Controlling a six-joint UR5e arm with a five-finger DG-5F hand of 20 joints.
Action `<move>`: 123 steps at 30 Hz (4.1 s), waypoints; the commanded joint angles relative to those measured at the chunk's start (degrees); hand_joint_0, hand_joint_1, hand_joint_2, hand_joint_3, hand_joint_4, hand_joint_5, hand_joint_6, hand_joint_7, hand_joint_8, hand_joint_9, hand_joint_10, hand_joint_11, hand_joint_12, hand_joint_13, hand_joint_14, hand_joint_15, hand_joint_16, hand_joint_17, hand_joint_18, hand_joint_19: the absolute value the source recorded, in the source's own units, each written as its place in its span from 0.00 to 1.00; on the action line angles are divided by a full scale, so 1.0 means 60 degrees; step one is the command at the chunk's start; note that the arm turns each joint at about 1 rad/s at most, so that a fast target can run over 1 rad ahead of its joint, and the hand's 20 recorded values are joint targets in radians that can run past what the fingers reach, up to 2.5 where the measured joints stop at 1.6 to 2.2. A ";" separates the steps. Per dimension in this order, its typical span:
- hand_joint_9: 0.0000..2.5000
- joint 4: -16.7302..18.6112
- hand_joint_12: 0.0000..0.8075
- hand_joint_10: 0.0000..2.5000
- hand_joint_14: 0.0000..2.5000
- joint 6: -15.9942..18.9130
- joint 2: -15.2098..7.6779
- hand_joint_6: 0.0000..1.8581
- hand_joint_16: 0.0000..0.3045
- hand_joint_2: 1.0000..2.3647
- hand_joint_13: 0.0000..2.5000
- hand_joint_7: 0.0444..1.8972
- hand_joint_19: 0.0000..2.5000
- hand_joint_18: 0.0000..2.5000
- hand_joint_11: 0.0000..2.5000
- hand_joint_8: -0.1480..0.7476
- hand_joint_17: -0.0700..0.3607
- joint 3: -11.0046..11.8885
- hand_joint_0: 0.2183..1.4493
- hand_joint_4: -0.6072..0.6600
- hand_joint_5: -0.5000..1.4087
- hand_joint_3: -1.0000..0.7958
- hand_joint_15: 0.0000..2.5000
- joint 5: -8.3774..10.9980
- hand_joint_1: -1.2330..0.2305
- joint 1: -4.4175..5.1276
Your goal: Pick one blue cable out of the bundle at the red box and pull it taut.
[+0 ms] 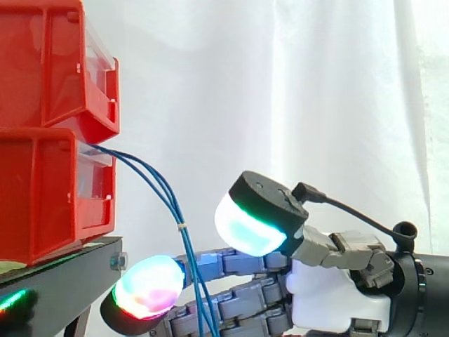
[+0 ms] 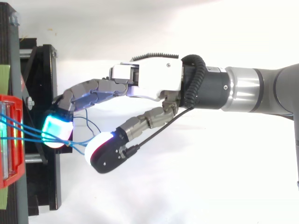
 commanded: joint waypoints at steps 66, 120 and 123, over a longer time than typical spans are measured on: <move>0.22 -0.0213 0.42 0.00 0.00 -0.0182 0.0004 0.28 0.16 0.00 0.13 0.66 0.10 0.14 0.07 0.52 0.41 0.0545 0.29 0.69 0.21 0.28 0.05 0.0032 0.36 0.0035; 0.22 0.0607 0.41 0.00 0.00 -0.0241 -0.0348 0.30 0.16 0.00 0.14 0.63 0.11 0.15 0.07 0.52 0.41 0.0516 0.32 0.68 0.21 0.33 0.06 0.0589 0.38 0.0050; 0.22 0.0607 0.41 0.00 0.00 -0.0241 -0.0348 0.30 0.16 0.01 0.14 0.62 0.11 0.15 0.07 0.52 0.41 0.0516 0.32 0.69 0.21 0.33 0.06 0.0413 0.38 0.0050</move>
